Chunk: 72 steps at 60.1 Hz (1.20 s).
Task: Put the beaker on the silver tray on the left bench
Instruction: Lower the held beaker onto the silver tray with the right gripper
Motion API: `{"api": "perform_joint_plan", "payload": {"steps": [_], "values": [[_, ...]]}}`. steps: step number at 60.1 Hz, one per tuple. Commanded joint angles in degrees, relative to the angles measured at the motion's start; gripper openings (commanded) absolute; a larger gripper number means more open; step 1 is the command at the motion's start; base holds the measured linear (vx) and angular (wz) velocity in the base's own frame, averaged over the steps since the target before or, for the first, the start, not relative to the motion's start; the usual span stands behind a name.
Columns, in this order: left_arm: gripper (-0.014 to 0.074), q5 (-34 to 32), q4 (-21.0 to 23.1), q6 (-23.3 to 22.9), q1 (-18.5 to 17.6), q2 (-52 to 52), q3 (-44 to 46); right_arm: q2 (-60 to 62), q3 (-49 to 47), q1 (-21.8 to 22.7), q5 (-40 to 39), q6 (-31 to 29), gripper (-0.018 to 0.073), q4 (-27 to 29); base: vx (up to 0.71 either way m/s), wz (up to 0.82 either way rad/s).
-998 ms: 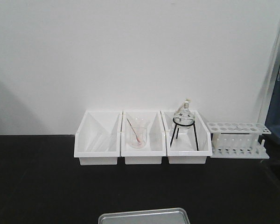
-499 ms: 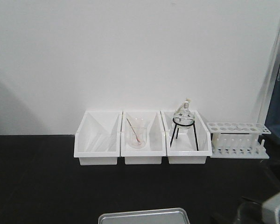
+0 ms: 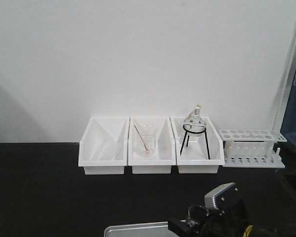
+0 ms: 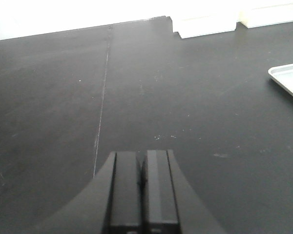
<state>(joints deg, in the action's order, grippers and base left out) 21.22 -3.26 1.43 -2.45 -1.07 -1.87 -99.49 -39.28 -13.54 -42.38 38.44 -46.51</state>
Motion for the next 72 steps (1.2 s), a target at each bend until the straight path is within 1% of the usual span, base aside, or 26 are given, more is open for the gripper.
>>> {"api": "perform_joint_plan", "payload": {"steps": [1, 5, 13, 20, 29, 35, 41, 46, 53, 66, 72], "values": [[0.0001, -4.32, 0.16, -0.1, -0.41, -0.42, -1.14, -1.83, -4.59, -0.07, -5.1, -0.96, -0.0011, 0.17, 0.0, 0.0], [0.0001, -4.32, 0.16, -0.1, -0.41, -0.42, -1.14, -4.83, -7.31, -1.27, -3.86, -0.99, -0.0011, 0.47, 0.0, 0.0], [0.0001, -4.32, 0.16, -0.1, -0.41, -0.42, -1.14, -11.25, -13.81, -5.49, 1.29, -0.91, -0.0011, 0.65, 0.0, 0.0], [0.0001, -4.32, 0.16, -0.1, -0.41, -0.42, -1.14, -14.46, -16.66, -7.72, 4.44, -0.98, -0.0011, 0.65, 0.0, 0.0], [0.0001, -4.32, 0.16, -0.1, -0.41, -0.42, -1.14, -17.03, -17.55, -8.29, 4.04, -2.94, -0.0009, 1.06, 0.0, 0.0], [0.0001, -4.32, 0.16, -0.1, -0.41, -0.42, -1.14, -18.46, -17.48, -8.09, 4.15, -5.53, -0.0001, 3.2, 0.0, 0.0], [0.0001, -4.32, 0.16, -0.1, -0.41, -0.42, -1.14, -18.8, -17.48, -8.09, 4.48, -5.82, 0.003, 5.08, 0.0, 0.0], [0.0001, -4.32, 0.16, -0.1, -0.41, -0.42, -1.14, -18.8, -17.48, -8.09, 4.53, -5.82, 0.0082, 5.21, 0.0, 0.0], [0.0001, -4.32, 0.16, -0.1, -0.41, -0.42, -1.14, -18.8, -17.48, -8.09, 4.53, -5.82, 0.0201, 5.16, 0.0, 0.0], [0.0001, -4.32, 0.16, -0.1, -0.41, -0.42, -1.14, -18.71, -17.48, -8.09, 4.53, -5.52, 0.0494, 5.16, 0.0, 0.0], [0.0001, -4.32, 0.16, -0.1, -0.41, -0.42, -1.14, -17.98, -17.48, -8.09, 4.54, -5.28, 0.059, 5.16, 0.0, 0.0]]}}
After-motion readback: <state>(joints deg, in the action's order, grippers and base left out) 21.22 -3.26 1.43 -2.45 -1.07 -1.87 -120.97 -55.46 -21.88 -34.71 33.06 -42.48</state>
